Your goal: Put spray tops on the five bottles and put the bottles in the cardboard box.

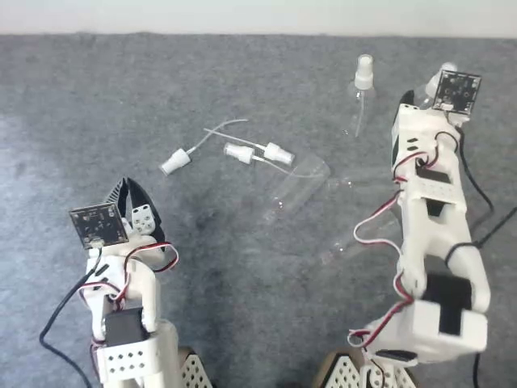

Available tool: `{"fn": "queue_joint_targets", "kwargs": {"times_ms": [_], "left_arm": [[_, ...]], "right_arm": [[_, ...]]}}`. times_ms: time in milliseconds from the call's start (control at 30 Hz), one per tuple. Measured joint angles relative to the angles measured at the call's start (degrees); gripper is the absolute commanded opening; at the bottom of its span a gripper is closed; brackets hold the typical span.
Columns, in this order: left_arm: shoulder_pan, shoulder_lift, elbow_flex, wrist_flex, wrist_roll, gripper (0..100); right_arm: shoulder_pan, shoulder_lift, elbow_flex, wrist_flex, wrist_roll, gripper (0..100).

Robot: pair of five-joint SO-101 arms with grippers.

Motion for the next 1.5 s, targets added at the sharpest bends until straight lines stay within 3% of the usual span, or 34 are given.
{"fn": "queue_joint_targets", "kwargs": {"times_ms": [900, 1500], "left_arm": [[0.0, 0.0, 0.0, 0.0, 0.0, 1], [0.0, 0.0, 0.0, 0.0, 0.0, 1]], "right_arm": [[-0.18, 27.87, -25.76, -0.88, 0.0, 13.2], [-0.18, 31.21, -28.84, -1.67, 0.0, 13.4]]}}
